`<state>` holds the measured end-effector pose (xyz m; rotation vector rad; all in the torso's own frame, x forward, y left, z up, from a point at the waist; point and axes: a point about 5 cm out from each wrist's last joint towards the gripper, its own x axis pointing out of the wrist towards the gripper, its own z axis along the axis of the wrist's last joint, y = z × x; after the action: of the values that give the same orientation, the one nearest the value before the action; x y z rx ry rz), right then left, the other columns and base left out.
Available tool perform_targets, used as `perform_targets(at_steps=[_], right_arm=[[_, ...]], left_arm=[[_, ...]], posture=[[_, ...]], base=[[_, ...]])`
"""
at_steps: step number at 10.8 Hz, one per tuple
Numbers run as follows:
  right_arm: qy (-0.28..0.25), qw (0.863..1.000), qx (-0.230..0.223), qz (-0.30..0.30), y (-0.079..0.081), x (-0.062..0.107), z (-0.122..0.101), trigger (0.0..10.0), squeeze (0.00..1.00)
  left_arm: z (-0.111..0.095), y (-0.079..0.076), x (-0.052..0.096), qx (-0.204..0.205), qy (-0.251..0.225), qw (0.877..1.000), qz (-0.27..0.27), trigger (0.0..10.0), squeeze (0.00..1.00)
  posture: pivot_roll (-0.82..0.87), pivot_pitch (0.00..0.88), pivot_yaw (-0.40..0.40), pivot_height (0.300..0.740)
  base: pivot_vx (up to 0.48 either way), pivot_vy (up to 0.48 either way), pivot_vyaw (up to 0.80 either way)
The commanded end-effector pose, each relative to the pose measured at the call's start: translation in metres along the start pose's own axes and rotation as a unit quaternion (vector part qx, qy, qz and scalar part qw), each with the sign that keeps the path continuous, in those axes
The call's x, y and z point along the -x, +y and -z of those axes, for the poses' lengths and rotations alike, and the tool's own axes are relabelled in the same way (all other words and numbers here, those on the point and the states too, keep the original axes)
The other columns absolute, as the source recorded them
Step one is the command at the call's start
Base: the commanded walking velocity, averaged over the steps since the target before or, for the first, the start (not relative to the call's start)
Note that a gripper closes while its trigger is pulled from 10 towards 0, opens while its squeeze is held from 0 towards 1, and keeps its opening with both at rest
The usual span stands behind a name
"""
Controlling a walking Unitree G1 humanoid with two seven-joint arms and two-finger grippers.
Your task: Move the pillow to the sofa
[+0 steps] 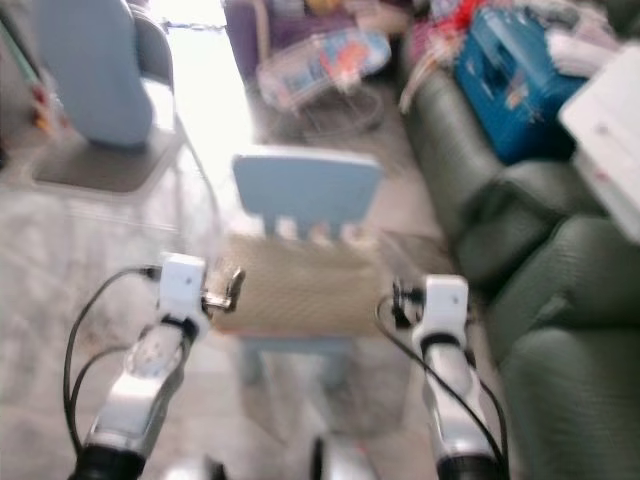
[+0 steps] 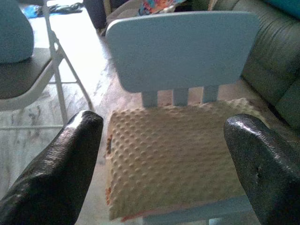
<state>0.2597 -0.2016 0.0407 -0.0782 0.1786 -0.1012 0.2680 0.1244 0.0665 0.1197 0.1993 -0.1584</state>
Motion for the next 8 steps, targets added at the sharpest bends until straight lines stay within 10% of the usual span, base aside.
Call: perform_targets(at_steps=[1,5,8], right_arm=[[-0.001,1.0,-0.004,-0.003,0.004,0.001,0.001,10.0,0.0],[0.019,1.0,-0.013,-0.007,-0.011,0.038,0.019,10.0,0.0],[0.019,1.0,-0.019,-0.001,-0.011,0.032,0.019,10.0,0.0]], left_arm=[[0.007,0.011,0.005,-0.02,0.009,1.0,-0.022,10.0,0.0],[0.026,0.056,0.046,-0.093,0.024,0.99,-0.101,10.0,0.0],[0.02,0.05,0.039,-0.094,0.017,0.991,-0.098,10.0,0.0]], posture=[[-0.01,0.086,-0.058,0.74],[0.0,0.084,-0.033,0.74],[0.0,0.078,-0.006,0.74]], base=[[0.0,0.0,0.0],[0.0,0.0,0.0],[0.0,0.0,0.0]])
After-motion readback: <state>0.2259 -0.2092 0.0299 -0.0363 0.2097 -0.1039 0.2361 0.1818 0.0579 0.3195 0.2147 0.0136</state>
